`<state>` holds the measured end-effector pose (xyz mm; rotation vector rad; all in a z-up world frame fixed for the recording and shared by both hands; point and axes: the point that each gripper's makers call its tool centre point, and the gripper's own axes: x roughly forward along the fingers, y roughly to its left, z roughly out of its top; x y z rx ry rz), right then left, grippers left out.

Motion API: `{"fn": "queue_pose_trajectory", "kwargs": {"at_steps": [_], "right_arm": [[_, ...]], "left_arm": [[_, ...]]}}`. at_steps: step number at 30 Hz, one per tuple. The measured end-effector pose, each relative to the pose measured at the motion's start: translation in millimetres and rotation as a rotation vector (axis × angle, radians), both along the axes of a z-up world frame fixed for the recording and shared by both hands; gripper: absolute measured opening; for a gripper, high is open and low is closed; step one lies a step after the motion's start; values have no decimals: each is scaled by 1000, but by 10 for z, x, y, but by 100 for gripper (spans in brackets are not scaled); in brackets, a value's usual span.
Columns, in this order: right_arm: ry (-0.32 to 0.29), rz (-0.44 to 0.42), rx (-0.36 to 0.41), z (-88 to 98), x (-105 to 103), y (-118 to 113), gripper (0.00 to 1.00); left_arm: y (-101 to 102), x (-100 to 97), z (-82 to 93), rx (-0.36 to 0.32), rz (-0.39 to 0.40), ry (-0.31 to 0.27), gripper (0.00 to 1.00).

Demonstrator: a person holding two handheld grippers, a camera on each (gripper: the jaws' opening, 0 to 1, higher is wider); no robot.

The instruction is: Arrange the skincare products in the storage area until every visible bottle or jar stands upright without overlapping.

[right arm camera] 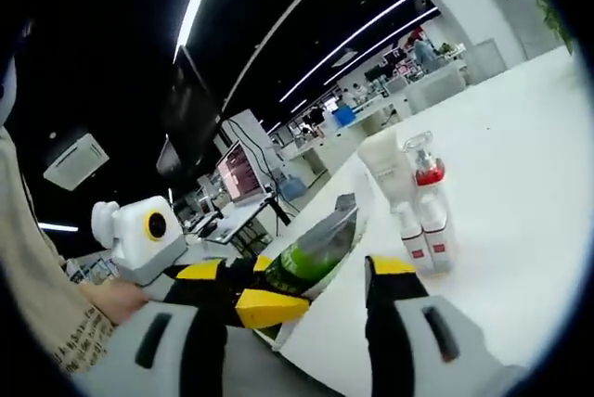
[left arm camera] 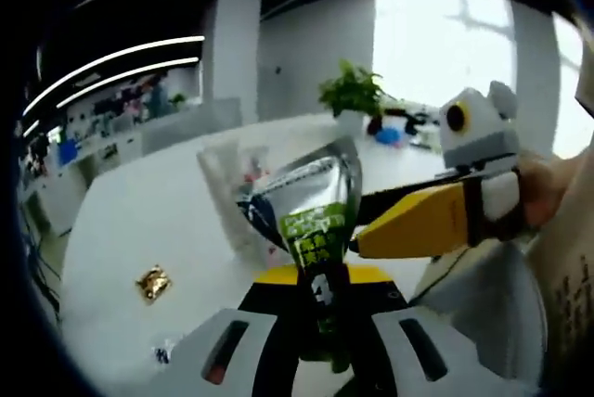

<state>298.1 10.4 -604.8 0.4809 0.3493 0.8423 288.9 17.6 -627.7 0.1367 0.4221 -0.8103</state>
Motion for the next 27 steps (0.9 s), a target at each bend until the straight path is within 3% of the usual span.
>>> {"fn": "queue_pose_trajectory", "kwargs": {"at_steps": [10,17,23,27], "right_arm": [[-42,-26,122,351,224,-2,50],[-29,-38,169,396,282,-51,37],[-5,-74,178,319,312,-187,17],[15,-78,245,377,318,-189,11]], "left_arm": [[-2,28,192,19,15,-51,13],[-12,28,201,16,23,-60,13],[3,49,197,-2,47,-48,14],[-31,29,197,-37,43,-26,18]]}}
